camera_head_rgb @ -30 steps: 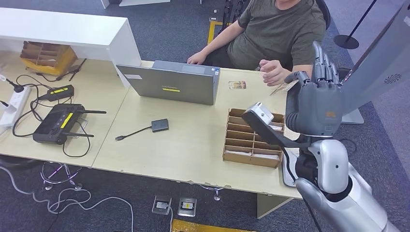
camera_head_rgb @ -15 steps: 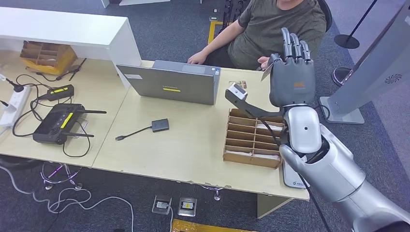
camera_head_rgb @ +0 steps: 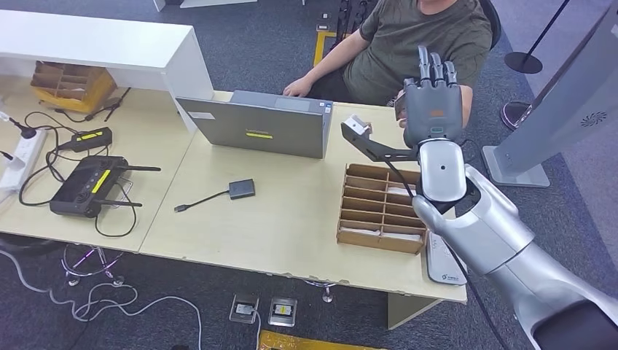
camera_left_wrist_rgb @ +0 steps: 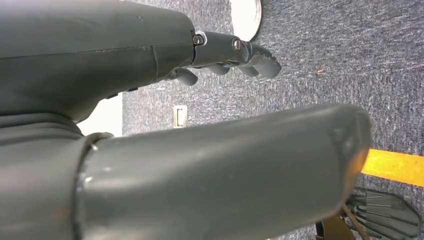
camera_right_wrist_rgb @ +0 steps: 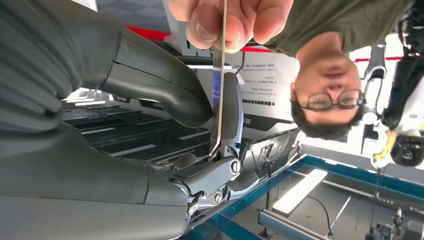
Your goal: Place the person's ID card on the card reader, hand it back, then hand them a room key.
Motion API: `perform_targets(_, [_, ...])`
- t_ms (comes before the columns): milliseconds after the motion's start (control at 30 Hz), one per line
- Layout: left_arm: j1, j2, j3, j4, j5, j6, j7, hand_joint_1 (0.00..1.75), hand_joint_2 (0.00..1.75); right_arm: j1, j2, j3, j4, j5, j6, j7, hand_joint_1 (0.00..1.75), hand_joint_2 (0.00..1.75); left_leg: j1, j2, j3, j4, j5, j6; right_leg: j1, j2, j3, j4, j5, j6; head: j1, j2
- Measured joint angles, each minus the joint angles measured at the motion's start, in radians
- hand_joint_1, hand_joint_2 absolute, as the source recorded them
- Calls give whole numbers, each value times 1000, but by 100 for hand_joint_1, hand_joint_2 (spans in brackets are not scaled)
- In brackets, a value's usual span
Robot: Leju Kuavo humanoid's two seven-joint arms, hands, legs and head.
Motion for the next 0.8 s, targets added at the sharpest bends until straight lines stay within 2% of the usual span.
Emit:
perform_targets(133, [0, -1, -1, 0, -8, 0, 5, 0, 0, -2, -1, 19, 41, 0, -2, 9, 168, 175, 0, 0, 0, 0, 0, 0, 0, 0, 0, 0, 0, 0, 0, 0])
perform_targets(167, [0, -1, -1, 0, -9, 0, 6, 0, 0, -2, -2, 23, 48, -1, -2, 12, 150, 175, 0, 0, 0, 0, 0, 0, 0, 0, 0, 0, 0, 0, 0, 0])
perform_targets(200, [0, -2, -1, 0, -9, 0, 6, 0, 0, -2, -3, 27, 53, -3, -2, 15, 123, 175, 0, 0, 0, 0, 0, 0, 0, 0, 0, 0, 0, 0, 0, 0])
perform_targets(233, [0, -2, -2, 0, -8, 0, 6, 0, 0, -2, -4, 31, 57, -8, 0, 18, 82, 175, 0, 0, 0, 0, 0, 0, 0, 0, -1, 0, 0, 0, 0, 0])
perform_targets(267, [0, -2, -2, 0, -8, 1, 6, 0, 0, -2, -6, 35, 59, -18, 5, 21, 42, 131, 0, 0, 0, 0, 0, 0, 0, 1, -1, 0, 0, 0, 0, 0])
perform_targets(300, [0, -2, -2, 0, -8, 1, 7, 0, 0, -2, -7, 38, 61, -32, 14, 22, 17, 87, 0, 0, 0, 0, 0, 0, 0, 1, -1, 0, 0, 0, 0, 0])
perform_targets(333, [0, -2, -2, 0, -7, 1, 8, 0, 0, -2, -9, 42, 62, -49, 27, 23, 0, 44, 0, 0, 0, 0, 0, 0, 0, 1, -1, 0, 0, 0, 0, 0])
perform_targets(367, [0, -2, -2, 0, -7, 1, 9, 0, 0, -2, -10, 44, 63, -64, 38, 23, 0, 0, 0, 0, 0, 0, 0, 0, 0, 1, -1, 0, 0, 0, 0, 0])
perform_targets(667, [0, -4, -4, 0, -6, 1, 10, 0, 0, -2, -18, 58, 68, -93, 63, 22, 0, 0, 0, 0, 0, 0, 0, 0, 0, 1, -1, 0, 0, 0, 0, 0])
perform_targets(800, [0, -4, -5, 0, -7, 1, 10, 0, 0, -3, -26, 62, 67, -161, 60, 36, 0, 0, 0, 0, 0, 0, 0, 0, 0, 1, -1, 0, 0, 0, 0, 0])
